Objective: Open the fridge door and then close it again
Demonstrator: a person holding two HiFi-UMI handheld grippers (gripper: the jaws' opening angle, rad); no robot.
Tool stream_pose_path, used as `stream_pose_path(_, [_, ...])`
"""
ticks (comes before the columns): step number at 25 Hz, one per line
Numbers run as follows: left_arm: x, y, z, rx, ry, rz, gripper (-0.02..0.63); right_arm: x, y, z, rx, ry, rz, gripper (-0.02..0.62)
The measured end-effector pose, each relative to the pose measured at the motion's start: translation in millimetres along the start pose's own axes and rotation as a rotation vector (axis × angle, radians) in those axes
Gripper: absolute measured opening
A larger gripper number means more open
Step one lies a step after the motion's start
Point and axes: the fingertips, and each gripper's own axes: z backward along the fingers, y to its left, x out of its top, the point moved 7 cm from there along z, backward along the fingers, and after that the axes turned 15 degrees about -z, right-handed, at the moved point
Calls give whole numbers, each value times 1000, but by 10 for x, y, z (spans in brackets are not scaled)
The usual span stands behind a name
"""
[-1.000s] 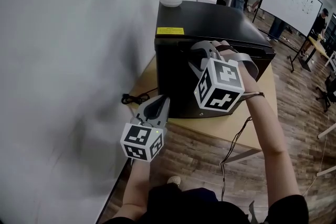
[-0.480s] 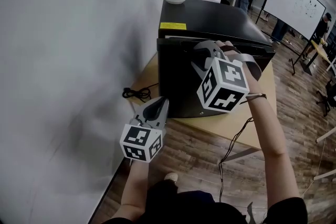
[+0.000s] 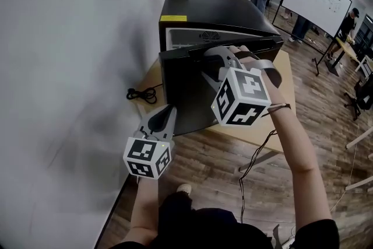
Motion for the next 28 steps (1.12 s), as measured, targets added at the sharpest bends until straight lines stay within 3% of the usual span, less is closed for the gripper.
stream_pose_path(16, [88,-859,759,-26,31,-23,12,-308,351,829,53,-23,69,89])
stream_pose_path(28, [142,-1352,1057,-105,25,-42,12,-508,485,1151,45,-8,99,95])
